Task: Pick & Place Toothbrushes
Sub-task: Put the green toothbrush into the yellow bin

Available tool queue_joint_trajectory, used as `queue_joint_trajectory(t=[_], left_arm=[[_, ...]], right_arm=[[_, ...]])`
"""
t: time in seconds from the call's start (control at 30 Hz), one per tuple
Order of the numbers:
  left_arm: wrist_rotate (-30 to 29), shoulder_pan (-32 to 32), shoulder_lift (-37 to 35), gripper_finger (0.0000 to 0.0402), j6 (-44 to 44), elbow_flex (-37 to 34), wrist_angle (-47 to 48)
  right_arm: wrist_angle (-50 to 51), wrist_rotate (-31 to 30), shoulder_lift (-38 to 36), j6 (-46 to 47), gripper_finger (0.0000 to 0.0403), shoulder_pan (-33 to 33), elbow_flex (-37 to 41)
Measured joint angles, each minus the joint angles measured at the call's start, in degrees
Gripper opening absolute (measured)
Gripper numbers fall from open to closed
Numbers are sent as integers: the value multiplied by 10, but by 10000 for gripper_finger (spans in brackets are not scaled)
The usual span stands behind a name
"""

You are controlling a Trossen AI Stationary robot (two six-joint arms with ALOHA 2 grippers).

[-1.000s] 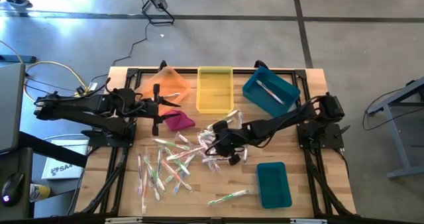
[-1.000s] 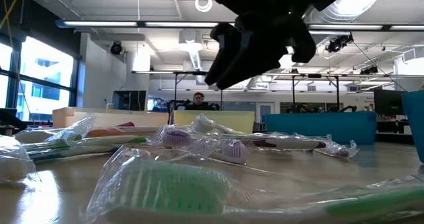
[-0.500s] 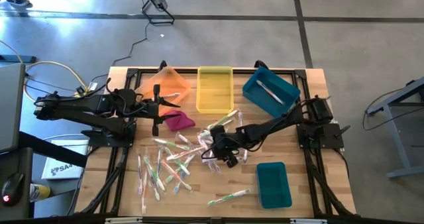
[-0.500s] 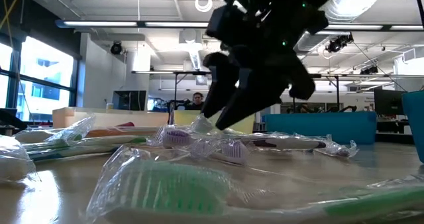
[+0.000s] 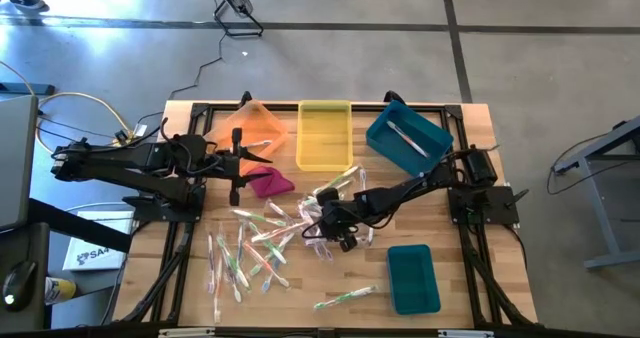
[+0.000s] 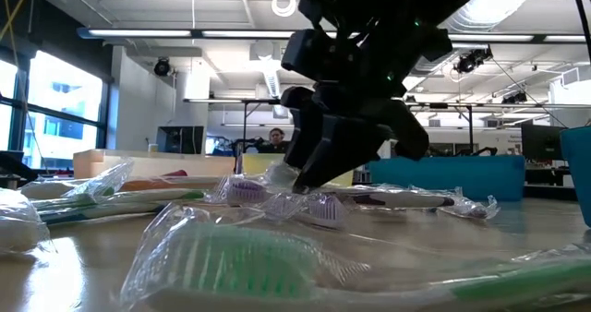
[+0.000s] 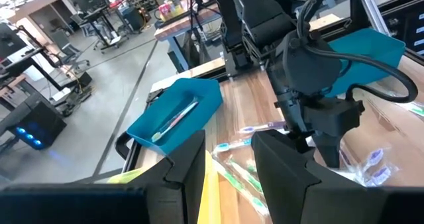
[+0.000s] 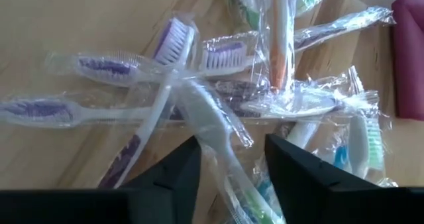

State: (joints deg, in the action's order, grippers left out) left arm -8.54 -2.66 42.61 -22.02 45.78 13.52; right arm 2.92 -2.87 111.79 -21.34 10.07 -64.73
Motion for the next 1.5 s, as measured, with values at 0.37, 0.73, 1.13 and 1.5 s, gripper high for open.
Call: queue_joint_trajectory(t=[0.37,0.73,1.13,1.5], left_arm=[[-2,0,0,124,0,0,0],[-2,0,0,124,0,0,0],[-2,0,0,124,0,0,0],[-1,0,0,124,0,0,5]], right_arm=[[-3,-2,0,0,15,0,0],[-1,-32,-5,-20,9,1,0],[13,-59,-135,-6,7,1,0],[38,-95,-268,29,7,1,0]])
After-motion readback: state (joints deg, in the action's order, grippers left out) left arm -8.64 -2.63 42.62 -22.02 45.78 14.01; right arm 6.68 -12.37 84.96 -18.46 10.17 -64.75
